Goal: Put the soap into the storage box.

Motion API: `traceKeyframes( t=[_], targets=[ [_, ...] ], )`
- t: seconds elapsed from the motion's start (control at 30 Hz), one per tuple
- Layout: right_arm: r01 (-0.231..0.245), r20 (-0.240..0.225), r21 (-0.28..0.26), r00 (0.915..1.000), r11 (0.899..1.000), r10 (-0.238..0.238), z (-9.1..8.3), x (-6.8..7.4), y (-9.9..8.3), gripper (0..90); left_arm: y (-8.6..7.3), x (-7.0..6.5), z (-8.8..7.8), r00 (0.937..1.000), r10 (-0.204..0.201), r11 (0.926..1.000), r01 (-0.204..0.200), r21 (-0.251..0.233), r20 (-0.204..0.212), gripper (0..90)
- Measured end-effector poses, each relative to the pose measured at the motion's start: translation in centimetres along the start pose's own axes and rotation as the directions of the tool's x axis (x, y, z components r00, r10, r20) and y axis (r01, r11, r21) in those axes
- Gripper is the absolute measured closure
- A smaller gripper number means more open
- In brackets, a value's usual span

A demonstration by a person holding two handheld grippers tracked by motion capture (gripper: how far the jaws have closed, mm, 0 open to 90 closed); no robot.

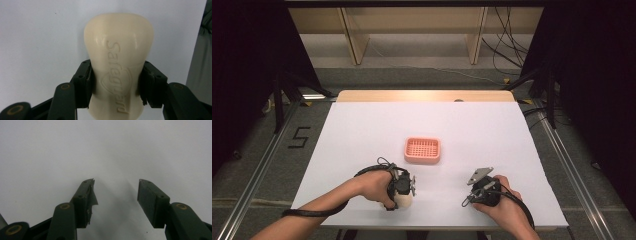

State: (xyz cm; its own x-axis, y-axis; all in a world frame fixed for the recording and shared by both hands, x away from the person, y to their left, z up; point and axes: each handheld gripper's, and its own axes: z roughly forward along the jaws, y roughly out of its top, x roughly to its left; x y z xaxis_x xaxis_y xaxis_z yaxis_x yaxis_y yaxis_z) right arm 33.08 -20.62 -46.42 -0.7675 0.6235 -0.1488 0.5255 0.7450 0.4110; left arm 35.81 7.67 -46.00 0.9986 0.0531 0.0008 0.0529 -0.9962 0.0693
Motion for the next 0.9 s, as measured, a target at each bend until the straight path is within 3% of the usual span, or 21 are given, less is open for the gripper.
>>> traceKeyframes(
  t=[0.2,0.53,0.77,0.9],
  targets=[
    [-0.01,-0.001,-0.004,0.9999,1.0,0.01,0.1,0.0,0.0,47.4,-0.4,0.0,-0.2,0.9999,0.001,0.9996,-0.001,-0.027,-0.014,48.6],
    [-0.026,-0.002,0.002,0.9997,1.0,0.026,0.0,0.1,-0.1,47.1,-1.1,0.2,-0.9,0.9983,-0.033,0.996,0.029,-0.084,-0.049,49.0],
    [-0.026,-0.003,-0.001,0.9996,1.0,0.026,0.0,0.1,-0.1,46.7,-1.2,0.6,-1.1,0.9962,-0.026,0.9962,0.019,-0.085,-0.083,49.0],
    [-0.026,-0.002,-0.002,0.9997,1.0,0.026,0.0,0.1,-0.1,46.5,-1.2,0.7,-1.2,0.9972,-0.033,0.9965,0.028,-0.079,-0.067,49.0]
  ],
)
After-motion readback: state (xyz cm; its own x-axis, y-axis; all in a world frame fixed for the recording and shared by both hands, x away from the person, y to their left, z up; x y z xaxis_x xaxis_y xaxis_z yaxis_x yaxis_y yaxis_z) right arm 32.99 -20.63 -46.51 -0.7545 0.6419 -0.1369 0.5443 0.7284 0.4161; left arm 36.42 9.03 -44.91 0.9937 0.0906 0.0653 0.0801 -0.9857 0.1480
